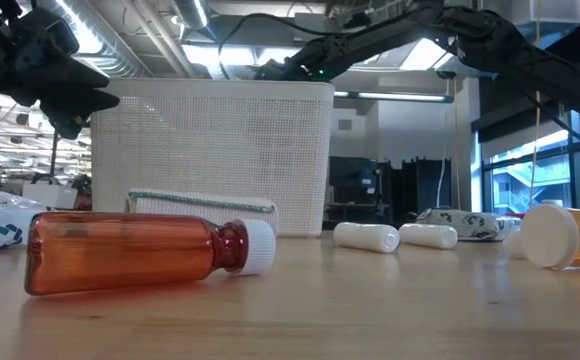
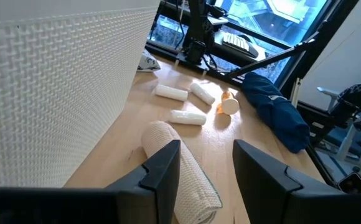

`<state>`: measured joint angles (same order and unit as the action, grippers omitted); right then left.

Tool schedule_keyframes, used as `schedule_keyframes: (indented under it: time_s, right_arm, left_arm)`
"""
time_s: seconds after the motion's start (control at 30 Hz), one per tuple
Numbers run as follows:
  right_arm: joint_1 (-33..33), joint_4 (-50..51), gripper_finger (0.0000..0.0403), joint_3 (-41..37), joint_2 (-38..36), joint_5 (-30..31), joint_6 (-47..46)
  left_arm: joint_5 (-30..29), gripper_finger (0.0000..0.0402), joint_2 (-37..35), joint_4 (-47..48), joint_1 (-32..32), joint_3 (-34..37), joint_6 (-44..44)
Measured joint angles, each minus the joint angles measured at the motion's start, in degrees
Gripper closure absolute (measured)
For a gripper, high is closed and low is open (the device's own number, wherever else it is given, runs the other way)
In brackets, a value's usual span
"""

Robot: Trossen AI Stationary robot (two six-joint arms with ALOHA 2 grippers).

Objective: Pick & place medical supplies in basket/bin
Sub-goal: Put the pink medicine bottle into the white bin

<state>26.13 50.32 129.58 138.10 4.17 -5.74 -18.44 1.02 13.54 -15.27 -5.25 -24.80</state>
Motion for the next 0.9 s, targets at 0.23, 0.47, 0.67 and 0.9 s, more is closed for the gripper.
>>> schedule_keyframes:
  time_s: [0.23,0.47,0.67,0.9]
  right_arm:
    - [-0.02,1.27,0.0224,0.00,0.00,0.25,0.00]
    - [-0.02,1.30,0.0211,0.00,0.00,0.25,-0.08]
    - [-0.02,1.35,0.0209,0.00,0.00,0.25,-0.02]
    - [0.00,1.39,0.0208,0.00,0.00,0.30,-1.34]
  left_arm:
    - [0.00,0.0258,-0.02,-0.02,0.00,0.00,0.00]
    - [0.00,0.0258,0.00,-0.01,-0.01,0.00,0.00]
    - [0.01,0.0258,0.00,-0.02,0.00,0.00,0.00]
    - [0.00,0.0258,0.00,-0.02,0.00,0.01,0.00]
